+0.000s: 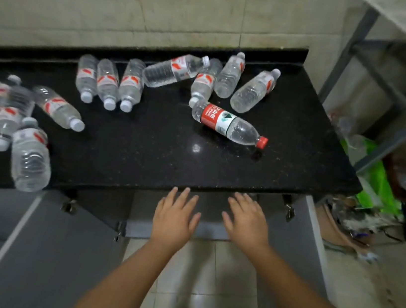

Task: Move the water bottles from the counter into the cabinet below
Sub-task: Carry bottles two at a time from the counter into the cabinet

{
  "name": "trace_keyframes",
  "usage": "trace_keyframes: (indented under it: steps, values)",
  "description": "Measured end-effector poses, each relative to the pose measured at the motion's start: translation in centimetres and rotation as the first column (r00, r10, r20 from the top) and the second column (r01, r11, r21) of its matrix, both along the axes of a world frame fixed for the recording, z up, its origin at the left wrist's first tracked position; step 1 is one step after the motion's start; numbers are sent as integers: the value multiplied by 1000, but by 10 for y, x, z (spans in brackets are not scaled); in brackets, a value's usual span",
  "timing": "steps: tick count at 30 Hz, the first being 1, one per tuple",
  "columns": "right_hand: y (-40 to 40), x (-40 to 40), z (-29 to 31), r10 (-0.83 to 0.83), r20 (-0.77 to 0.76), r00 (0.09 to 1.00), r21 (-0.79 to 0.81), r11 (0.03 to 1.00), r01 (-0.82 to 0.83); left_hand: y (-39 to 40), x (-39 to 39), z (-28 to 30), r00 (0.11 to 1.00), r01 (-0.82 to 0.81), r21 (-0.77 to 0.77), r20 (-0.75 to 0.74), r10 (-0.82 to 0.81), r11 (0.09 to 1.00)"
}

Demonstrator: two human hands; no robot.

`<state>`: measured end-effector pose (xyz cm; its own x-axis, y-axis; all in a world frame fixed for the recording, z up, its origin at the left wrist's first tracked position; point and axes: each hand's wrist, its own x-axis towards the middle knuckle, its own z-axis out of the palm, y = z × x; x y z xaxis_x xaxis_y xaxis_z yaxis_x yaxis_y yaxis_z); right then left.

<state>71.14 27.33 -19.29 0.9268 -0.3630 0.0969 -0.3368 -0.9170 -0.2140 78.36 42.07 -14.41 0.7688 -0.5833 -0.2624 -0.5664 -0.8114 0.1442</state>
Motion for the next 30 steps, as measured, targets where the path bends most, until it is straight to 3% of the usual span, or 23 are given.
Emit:
trace_keyframes:
  steps: [5, 11, 14, 16, 19, 26, 28, 30]
  values:
    - [-36, 24, 63, -59, 170, 984, -59, 996, 70, -15, 27, 52, 988, -23, -112, 150, 40, 993]
    - [-80, 58, 82, -175, 222, 959, 85, 983, 160, -36, 79, 66, 987, 4, -79, 162, 9, 997]
    - [-98, 89, 81, -277, 67, 959, 167, 950, 263, -53, 118, 68, 989, 48, -88, 144, -35, 995]
    - [-109, 107, 78, -268, -102, 958, 290, 913, 287, -66, 150, 70, 987, 91, -100, 138, -77, 991]
    - [-122, 125, 79, -225, -196, 955, 390, 875, 286, -89, 195, 70, 974, 175, -96, 160, -159, 980]
    - [-166, 124, 86, -258, -267, 928, 624, 687, 371, -163, 244, 70, 930, 350, -147, 175, -324, 925]
    - [-187, 115, 87, -329, -241, 913, 702, 590, 398, -189, 248, 67, 921, 380, -127, 140, -363, 916]
    - [-207, 108, 92, -410, -226, 884, 812, 422, 403, -214, 251, 69, 911, 405, -121, 136, -389, 906]
